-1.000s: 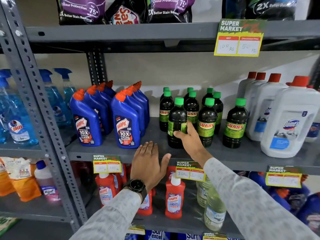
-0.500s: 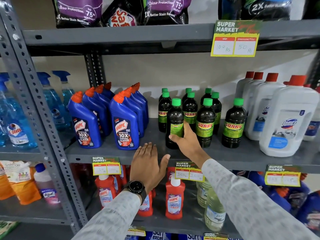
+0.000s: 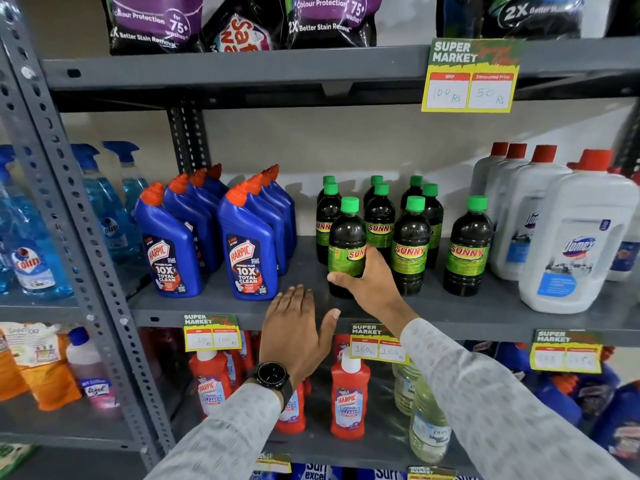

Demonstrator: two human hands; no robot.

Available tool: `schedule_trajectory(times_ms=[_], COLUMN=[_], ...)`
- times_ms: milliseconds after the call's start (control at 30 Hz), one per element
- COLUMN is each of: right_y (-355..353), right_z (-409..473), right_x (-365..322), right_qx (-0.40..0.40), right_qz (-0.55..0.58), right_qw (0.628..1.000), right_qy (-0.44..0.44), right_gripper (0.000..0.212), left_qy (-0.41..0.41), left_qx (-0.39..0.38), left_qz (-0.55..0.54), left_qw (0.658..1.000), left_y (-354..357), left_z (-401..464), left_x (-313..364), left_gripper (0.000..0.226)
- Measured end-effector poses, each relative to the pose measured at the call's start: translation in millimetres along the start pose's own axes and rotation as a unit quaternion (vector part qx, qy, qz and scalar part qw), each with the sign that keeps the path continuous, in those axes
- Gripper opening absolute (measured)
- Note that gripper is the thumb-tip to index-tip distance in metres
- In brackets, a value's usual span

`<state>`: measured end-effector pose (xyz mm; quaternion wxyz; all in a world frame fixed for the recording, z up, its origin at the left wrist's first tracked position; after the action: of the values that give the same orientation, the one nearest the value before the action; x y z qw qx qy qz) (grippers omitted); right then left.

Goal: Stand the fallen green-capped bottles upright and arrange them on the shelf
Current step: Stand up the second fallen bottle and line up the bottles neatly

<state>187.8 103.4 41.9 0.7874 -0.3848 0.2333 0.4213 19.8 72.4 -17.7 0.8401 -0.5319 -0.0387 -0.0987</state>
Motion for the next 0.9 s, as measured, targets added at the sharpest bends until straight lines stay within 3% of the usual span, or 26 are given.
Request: schedule_trajectory(times_ms=[233,467,733,800,900], right_y=[2,-4,-17,-35,-78], right_z=[-2,-5,-17,-27,-43], right_x=[7,1,-16,-21,-19], right_qx=[-0.019,0.015,0.0,0.021,0.128], right_qz=[0.022,0.004,-0.029,-0.078,-0.147], right_qw=[0.999,0.999,0.999,0.997,0.98], right_qy=[0.026,0.045,0.018,-0.009,-0.048], right_gripper=[0.069,0.073,0.075,0.069,0.044], left_qy=[0.001,0.003,0.008,0.01,-0.033], left_qx=[0.004,0.006,-0.001,-0.013,-0.017], left_qz=[-0.002,-0.006,-0.009,-0.036,-0.151], left_qw=[1.0,1.0,1.0,0.999,0.988], left_y=[0,-3,-5,-12,-26], left_z=[-1,-1,-1,-1,10], left_x=[0,1,0,1,-2], left_gripper=[0.089,0.095,0.094,0.092,0.078])
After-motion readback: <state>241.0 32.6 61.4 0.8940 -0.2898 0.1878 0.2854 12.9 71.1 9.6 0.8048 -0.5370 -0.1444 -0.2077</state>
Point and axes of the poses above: each hand's wrist, its own z-axis towards the middle knuckle, its own y-axis out of the palm, x = y × z, the point moved 7 cm from there along z, towards the middle knuckle, and after that the axes turned 10 degrees about -y, right-handed, at the moved point
